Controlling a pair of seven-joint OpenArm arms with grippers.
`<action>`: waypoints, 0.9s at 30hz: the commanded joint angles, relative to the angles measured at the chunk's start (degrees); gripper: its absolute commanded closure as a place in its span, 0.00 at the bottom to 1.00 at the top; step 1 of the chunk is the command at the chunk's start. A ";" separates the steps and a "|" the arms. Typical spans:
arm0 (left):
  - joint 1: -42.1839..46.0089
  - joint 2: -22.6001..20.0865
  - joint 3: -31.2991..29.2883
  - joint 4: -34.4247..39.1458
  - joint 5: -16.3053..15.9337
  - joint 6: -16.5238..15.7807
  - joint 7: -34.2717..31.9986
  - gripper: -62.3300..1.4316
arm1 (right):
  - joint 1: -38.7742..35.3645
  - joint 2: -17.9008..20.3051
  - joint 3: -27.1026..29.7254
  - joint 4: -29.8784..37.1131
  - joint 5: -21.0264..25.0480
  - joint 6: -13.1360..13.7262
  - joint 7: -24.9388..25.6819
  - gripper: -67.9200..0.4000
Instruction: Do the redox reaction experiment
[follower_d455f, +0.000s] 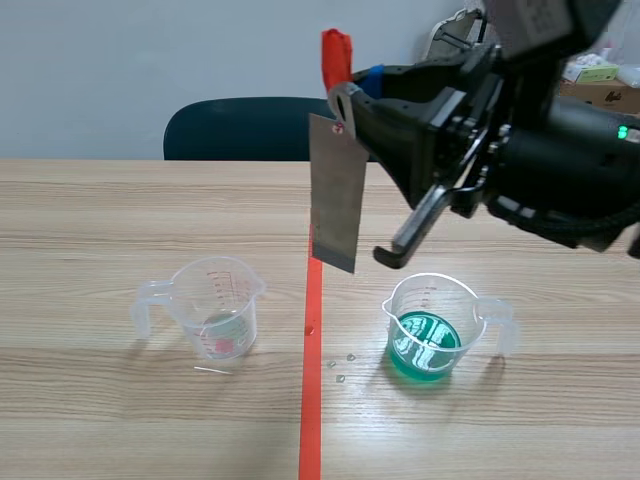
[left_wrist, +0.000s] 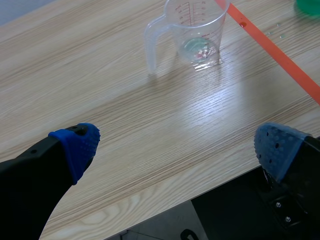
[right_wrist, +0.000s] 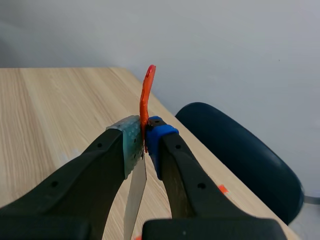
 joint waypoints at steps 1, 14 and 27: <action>0.07 0.02 -0.11 0.24 -0.37 -0.15 -0.81 0.00 | -0.74 1.07 1.75 0.52 0.63 -0.20 1.66 0.97; 0.07 0.02 -0.11 0.24 -0.37 -0.15 -0.81 0.00 | -13.22 6.21 15.61 0.52 2.34 -0.17 9.29 0.97; 0.07 0.02 -0.11 0.24 -0.37 -0.15 -0.81 0.00 | -19.67 7.41 19.65 0.52 3.21 0.02 12.33 0.97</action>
